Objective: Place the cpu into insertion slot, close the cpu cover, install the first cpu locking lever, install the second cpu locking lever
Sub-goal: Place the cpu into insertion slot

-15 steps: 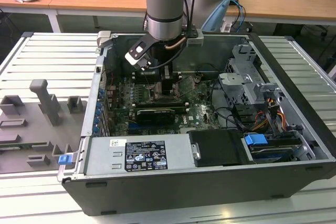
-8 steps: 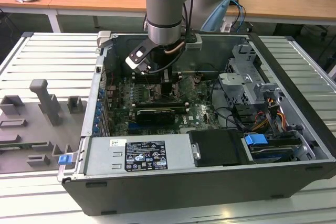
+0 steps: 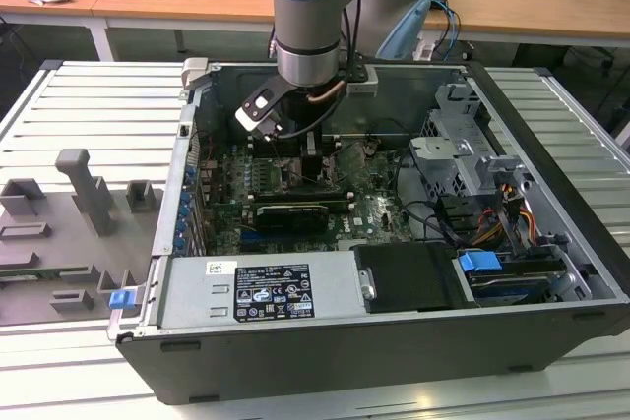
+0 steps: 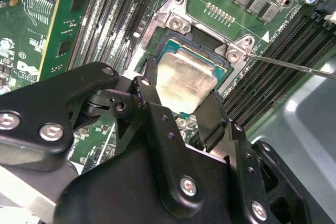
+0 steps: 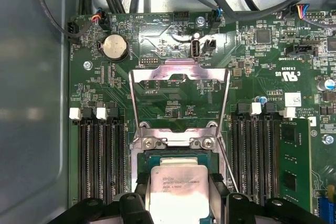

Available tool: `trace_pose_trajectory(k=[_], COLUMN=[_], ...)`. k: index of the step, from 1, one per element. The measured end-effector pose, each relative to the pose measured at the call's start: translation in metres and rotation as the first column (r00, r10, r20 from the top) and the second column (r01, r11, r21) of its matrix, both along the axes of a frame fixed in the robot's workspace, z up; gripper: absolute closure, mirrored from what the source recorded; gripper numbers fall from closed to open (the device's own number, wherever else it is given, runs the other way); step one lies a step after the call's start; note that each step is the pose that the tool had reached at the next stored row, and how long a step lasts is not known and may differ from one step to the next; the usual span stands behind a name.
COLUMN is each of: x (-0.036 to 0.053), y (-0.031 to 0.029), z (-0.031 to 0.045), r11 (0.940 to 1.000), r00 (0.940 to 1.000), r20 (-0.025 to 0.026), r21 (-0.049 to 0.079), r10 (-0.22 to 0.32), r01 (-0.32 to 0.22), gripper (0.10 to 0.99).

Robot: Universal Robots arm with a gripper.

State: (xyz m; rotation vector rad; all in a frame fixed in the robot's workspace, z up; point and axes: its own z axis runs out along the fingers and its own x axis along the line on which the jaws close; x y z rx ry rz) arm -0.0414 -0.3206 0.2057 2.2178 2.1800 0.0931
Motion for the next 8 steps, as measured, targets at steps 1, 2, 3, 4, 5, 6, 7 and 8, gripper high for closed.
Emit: trace_pose_trajectory(k=[1, 2, 3, 4, 5, 6, 7, 8], x=[0.0000, 0.0000, 0.0000, 0.0000, 0.0000, 0.0000, 0.0000, 0.0000], y=[0.0002, 0.0004, 0.0003, 0.0003, 0.0003, 0.0003, 0.0003, 0.0003], z=[-0.0005, -0.0011, -0.0012, -0.0012, -0.0013, -0.0014, -0.0014, -0.0015], r11=[1.0000, 1.0000, 1.0000, 1.0000, 1.0000, 1.0000, 1.0000, 1.0000], r00=[1.0000, 1.0000, 1.0000, 1.0000, 1.0000, 1.0000, 1.0000, 1.0000], r20=[0.0000, 0.0000, -0.0001, -0.0001, -0.0001, -0.0001, -0.0001, 0.0000], r21=[0.000, 0.000, 0.000, 0.000, 0.000, 0.000, 0.000, 0.000], r10=[0.000, 0.000, 0.000, 0.000, 0.000, 0.000, 0.000, 0.000], r01=[0.000, 0.000, 0.000, 0.000, 0.000, 0.000, 0.000, 0.000], gripper=[0.553, 0.553, 0.553, 0.553, 0.553, 0.553, 0.553, 0.553])
